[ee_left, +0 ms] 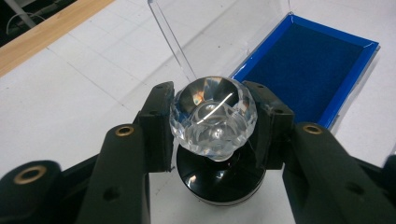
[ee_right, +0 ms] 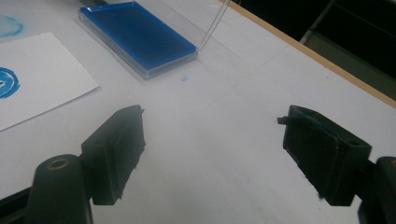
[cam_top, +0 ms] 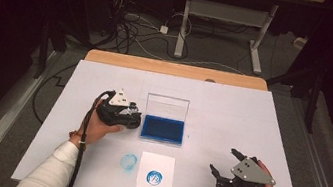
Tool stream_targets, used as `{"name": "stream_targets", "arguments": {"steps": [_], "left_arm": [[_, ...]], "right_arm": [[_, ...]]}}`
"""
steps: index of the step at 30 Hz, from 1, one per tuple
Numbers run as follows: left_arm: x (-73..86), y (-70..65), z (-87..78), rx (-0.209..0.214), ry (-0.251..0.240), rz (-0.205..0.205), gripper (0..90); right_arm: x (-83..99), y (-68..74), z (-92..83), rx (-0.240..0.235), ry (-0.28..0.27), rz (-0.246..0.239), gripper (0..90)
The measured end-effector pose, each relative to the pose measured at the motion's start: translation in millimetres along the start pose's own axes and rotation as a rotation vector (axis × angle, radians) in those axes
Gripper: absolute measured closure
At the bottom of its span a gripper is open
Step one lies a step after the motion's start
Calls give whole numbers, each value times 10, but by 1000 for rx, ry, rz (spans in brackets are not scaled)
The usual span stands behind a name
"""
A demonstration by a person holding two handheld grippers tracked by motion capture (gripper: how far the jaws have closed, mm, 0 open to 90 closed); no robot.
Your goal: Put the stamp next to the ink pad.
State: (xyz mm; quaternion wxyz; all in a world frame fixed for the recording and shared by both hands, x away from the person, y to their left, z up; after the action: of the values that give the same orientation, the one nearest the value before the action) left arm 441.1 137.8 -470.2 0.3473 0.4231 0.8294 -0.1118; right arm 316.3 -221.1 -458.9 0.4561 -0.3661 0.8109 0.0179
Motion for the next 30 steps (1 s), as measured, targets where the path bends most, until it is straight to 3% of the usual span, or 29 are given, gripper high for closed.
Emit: {"name": "stream_targets", "arguments": {"steps": [9, 30], "left_arm": [[40, -21, 106, -9, 42, 8, 542], [64, -30, 124, 2, 35, 4, 533]], "right_arm": [[4, 12, 5, -2, 7, -10, 211], [6, 37, 0, -21, 4, -21, 206]]}}
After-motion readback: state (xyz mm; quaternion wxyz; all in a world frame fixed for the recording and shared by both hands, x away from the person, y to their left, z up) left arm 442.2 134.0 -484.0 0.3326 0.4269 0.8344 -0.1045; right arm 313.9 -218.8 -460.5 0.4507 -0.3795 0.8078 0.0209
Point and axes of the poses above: each handheld gripper's, and its own axes: z roughly forward along the jaws, x roughly out of its underside, y roughly to its left, the point moved 5 cm from there along z, roughly forward along the jaws, and after that the axes turned 7 degrees about y, right-handed, at the moved point
